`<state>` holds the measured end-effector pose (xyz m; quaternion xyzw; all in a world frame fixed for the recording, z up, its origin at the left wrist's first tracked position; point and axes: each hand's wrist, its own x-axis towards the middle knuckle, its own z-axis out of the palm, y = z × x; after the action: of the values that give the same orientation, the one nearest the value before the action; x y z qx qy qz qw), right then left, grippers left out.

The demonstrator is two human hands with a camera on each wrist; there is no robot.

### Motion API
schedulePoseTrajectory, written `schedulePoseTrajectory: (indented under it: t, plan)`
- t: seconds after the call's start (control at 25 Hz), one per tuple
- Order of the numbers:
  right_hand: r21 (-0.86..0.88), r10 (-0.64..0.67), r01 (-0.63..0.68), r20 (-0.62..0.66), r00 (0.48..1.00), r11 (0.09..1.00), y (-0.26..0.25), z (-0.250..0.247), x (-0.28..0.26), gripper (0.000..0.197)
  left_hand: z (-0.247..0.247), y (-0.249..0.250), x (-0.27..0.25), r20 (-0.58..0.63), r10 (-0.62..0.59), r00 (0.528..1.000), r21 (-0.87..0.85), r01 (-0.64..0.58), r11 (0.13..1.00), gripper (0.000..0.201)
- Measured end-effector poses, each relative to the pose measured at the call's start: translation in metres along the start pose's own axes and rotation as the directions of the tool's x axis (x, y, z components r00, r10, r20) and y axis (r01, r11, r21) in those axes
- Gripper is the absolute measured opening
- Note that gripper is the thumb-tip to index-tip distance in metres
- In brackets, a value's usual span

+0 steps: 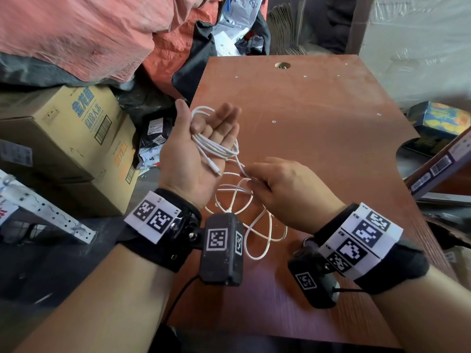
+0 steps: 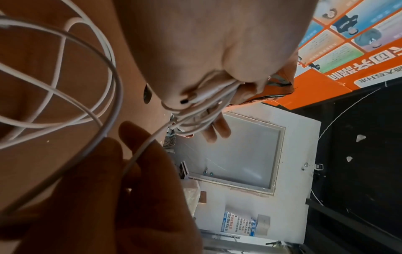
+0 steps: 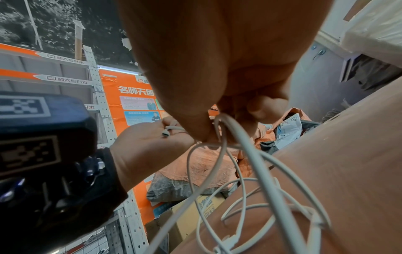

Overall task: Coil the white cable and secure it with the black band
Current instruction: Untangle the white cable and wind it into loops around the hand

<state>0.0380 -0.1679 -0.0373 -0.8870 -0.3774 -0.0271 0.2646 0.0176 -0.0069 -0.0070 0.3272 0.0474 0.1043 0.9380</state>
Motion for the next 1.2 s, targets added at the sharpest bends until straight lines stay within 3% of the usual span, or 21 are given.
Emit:
schedulePoseTrajectory:
  t: [0.24, 0.36, 0.48, 0.68, 0.92, 1.04, 1.2]
  plan:
    - [0.05, -0.035, 0.037, -0.045, 0.998, 0.998, 0.0, 0.003, 0.0, 0.021, 0.001, -0.006, 0.001, 0.081, -0.019, 0.997, 0.173, 0.005, 0.985, 0.037]
    - [0.072, -0.036, 0.041, -0.065, 0.997, 0.997, -0.001, 0.003, 0.0, 0.02, 0.002, -0.01, -0.002, 0.129, -0.013, 0.992, 0.358, -0.035, 0.933, 0.028]
    - [0.093, -0.024, 0.029, -0.047, 0.999, 0.995, 0.001, 0.002, 0.002, 0.021, 0.004, -0.014, -0.007, 0.106, 0.027, 0.994, 0.538, -0.08, 0.839, 0.024]
    - [0.141, -0.033, 0.041, -0.055, 0.998, 0.989, 0.002, 0.0, 0.005, 0.019, 0.004, -0.019, -0.008, 0.117, 0.078, 0.99, 0.733, -0.139, 0.665, 0.033]
    - [0.236, 0.035, 0.002, -0.153, 0.988, 0.972, -0.002, -0.005, 0.006, 0.006, 0.007, -0.021, -0.013, 0.163, 0.166, 0.973, 0.898, -0.216, 0.383, 0.039]
    - [0.302, 0.09, -0.047, -0.131, 0.987, 0.952, -0.001, -0.01, 0.007, 0.006, 0.006, -0.021, -0.012, 0.174, 0.2, 0.964, 0.947, -0.22, 0.233, 0.042]
    - [0.375, 0.097, -0.037, -0.14, 0.985, 0.926, -0.002, -0.013, 0.008, 0.009, 0.006, -0.021, -0.011, 0.219, 0.247, 0.944, 0.945, -0.268, 0.189, 0.037]
